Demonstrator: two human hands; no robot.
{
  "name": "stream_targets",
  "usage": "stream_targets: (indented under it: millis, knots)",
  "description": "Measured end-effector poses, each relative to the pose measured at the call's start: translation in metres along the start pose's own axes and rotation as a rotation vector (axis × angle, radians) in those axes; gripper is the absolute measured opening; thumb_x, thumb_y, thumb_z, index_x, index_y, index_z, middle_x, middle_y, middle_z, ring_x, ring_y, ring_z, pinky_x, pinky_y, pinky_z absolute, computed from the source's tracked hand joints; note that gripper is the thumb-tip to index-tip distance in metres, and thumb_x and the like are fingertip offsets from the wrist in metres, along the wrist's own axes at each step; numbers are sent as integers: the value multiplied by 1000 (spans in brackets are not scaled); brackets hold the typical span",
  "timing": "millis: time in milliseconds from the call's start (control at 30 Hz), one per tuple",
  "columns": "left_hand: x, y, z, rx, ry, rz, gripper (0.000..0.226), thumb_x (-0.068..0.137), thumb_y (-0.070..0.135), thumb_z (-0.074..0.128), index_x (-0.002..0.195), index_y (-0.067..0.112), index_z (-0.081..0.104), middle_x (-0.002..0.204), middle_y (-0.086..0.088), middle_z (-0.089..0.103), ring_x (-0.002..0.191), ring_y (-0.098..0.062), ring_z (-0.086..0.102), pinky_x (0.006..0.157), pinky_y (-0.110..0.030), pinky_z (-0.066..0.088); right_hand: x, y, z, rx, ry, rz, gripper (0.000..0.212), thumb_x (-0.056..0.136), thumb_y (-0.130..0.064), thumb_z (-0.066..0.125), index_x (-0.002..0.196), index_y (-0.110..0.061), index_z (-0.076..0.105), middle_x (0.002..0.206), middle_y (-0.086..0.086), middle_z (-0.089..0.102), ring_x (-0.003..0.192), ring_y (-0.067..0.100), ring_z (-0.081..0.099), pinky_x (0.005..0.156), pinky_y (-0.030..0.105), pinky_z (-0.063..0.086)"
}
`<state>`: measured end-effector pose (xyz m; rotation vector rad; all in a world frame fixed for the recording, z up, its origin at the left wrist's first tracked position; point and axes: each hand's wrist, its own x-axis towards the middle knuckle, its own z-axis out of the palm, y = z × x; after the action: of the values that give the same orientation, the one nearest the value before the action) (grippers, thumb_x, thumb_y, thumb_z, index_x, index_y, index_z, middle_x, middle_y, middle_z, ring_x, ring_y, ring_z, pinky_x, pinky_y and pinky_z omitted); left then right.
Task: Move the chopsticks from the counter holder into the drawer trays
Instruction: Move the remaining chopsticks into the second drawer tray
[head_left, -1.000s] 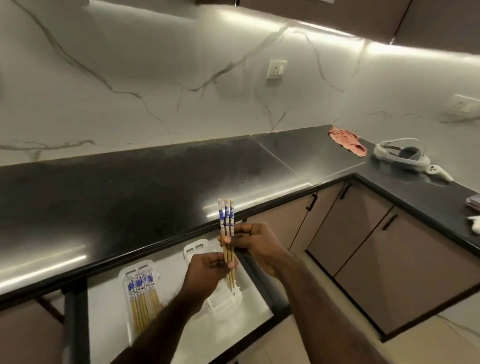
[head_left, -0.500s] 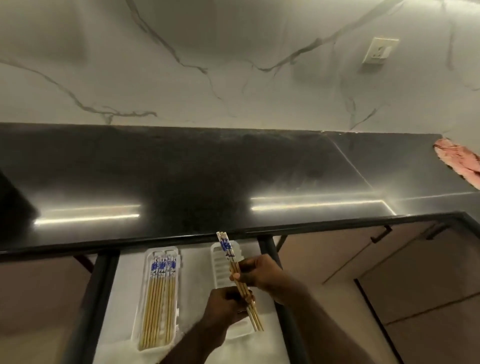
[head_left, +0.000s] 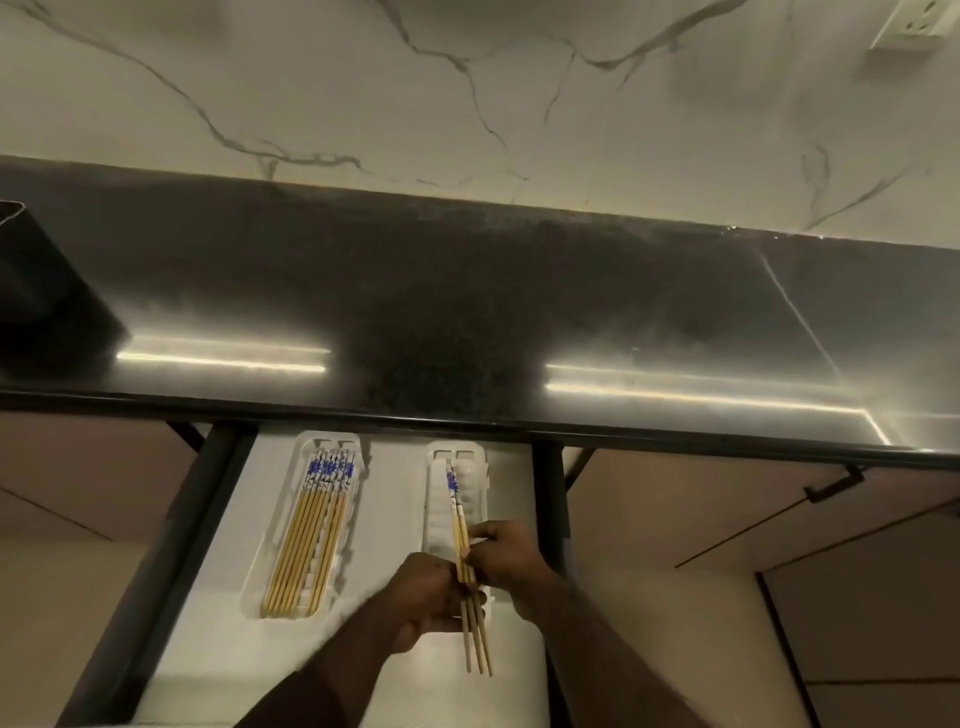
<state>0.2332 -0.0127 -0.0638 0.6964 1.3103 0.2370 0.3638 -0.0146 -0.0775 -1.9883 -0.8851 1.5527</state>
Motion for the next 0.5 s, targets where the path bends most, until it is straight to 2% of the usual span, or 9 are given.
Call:
stream_targets:
  millis: [133,233,300,400,500]
  knots:
    - [15,9,-4,3,28,8,22,88,-6,50,98,-11,69,92,-31,71,80,-41,71,74,-47,60,10,4,-1,105,17,53,39,83,5,68,121,0,61,106,18,68,89,27,73,75,37,63]
    - [26,13,-5,-10,40,-2,22,88,-8,47,99,-13,66,84,-29,71,73,-38,70,72,-48,60,13,3,0,94,32,43,17,84,7,65,89,-9,67,92,15,69,89,31,73,79,42,62]
    - [32,12,-4,-21,43,-18,23,87,-9,46,99,-14,66,83,-30,70,73,-39,70,72,-48,60,15,3,2,49,55,26,23,85,4,65,75,-17,63,86,14,69,87,32,74,77,43,62]
    - [40,10,-2,-45,42,-47,23,87,-8,47,99,-14,66,84,-30,69,76,-41,69,73,-49,60,18,4,5,-13,84,9,16,85,0,65,81,-16,65,86,11,70,83,30,74,72,38,63]
    - [47,7,0,-54,44,-51,21,85,-7,50,95,-11,68,82,-28,69,75,-39,69,73,-47,59,22,6,7,-68,128,11,17,88,-3,64,103,-11,69,90,6,69,83,25,73,66,30,62]
